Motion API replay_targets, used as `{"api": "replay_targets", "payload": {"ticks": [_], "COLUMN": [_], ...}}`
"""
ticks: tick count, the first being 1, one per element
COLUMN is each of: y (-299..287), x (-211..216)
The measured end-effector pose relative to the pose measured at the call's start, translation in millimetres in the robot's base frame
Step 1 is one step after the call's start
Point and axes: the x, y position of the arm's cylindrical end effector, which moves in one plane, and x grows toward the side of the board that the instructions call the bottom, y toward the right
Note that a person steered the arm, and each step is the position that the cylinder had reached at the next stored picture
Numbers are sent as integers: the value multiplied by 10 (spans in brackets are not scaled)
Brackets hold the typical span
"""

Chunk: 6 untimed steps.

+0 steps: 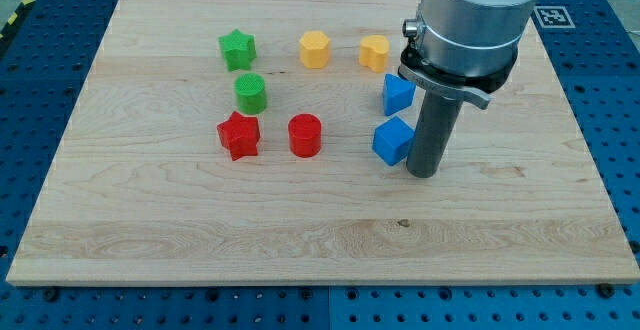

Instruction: Push the blue triangle a bit left

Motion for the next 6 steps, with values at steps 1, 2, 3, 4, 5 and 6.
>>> {"api": "replay_targets", "payload": {"ticks": [1,2,3,4,5,6], "y": [249,811,1080,1081,1080,972], "x": [0,-21,-21,-21,-44,-265]}}
